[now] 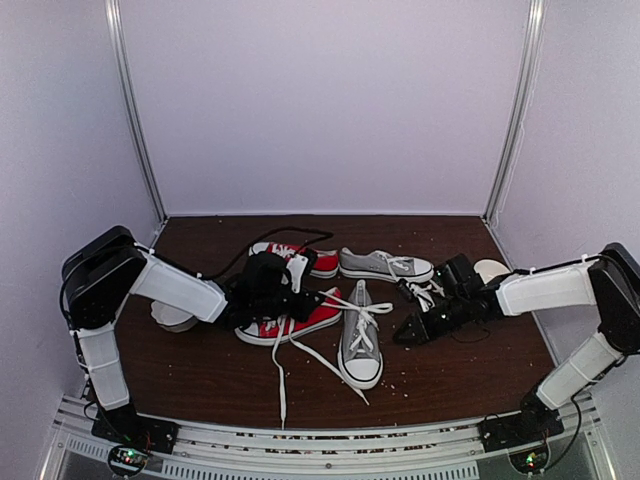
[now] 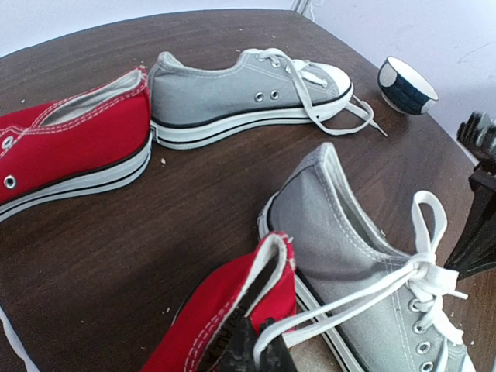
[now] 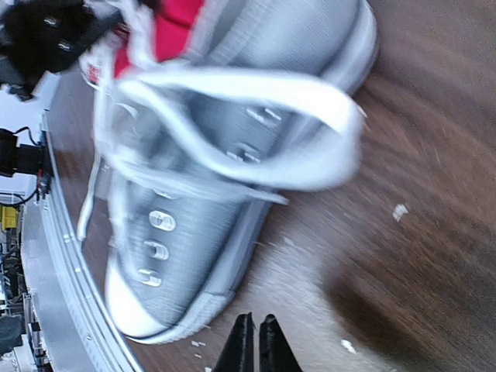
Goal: Tie the shoes
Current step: Tie the loops with the shoelace on the shoe, then pull the crossed shoelace from the shoe.
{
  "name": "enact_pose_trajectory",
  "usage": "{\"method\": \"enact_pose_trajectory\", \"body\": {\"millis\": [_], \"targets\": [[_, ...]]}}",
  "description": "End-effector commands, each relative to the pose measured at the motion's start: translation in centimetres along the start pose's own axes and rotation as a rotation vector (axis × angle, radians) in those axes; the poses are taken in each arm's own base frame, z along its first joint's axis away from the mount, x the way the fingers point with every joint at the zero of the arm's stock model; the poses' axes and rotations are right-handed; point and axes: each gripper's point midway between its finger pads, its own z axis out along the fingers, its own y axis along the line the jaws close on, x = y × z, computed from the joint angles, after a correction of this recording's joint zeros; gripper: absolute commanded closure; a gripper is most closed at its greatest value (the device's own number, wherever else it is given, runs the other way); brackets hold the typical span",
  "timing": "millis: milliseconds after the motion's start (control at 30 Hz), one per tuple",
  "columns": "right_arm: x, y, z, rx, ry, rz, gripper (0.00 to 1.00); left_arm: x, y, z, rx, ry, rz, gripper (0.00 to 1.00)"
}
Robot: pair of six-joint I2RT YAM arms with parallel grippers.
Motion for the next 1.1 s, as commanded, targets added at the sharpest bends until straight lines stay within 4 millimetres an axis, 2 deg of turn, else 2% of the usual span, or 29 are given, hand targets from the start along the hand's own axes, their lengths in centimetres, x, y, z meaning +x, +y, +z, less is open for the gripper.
{"method": "enact_pose_trajectory", "body": {"millis": [0,233,400,567,767,967,1067], "targets": [[-3.1,3.3,-0.9,-0.035,-0.112,-0.151,0.91,-3.3,-1.4,-0.7,0.065,-0.092,0.055,0.92],[-5.3,3.9,-0.5,0.010,-0.160,-0.237,0.75,-4.5,-2.4,-1.8,0.080,-0.127,0.119,0.64],[-6.2,3.6,0.2,0.030,-0.148,-0.268,0.70,-5.4,-3.3,-3.2,0.087,-0.171,0.190,0.54],[-6.7,3.3,0.8,0.049,-0.125,-0.295,0.68,-5.4,-4.9,-3.5,0.110,-0.172,0.291,0.54],[-8.3,3.3,0.4,0.083,-0.159,-0.323,0.73,-5.4,-6.0,-3.5,0.138,-0.172,0.347,0.56],[-8.9,3.0,1.1,0.089,-0.145,-0.324,0.73,-3.9,-7.7,-2.5,0.149,-0.101,0.491,0.66],[-9.0,2.9,0.8,0.108,-0.143,-0.313,0.74,-3.5,-8.8,-2.4,0.172,-0.083,0.538,0.69]]}}
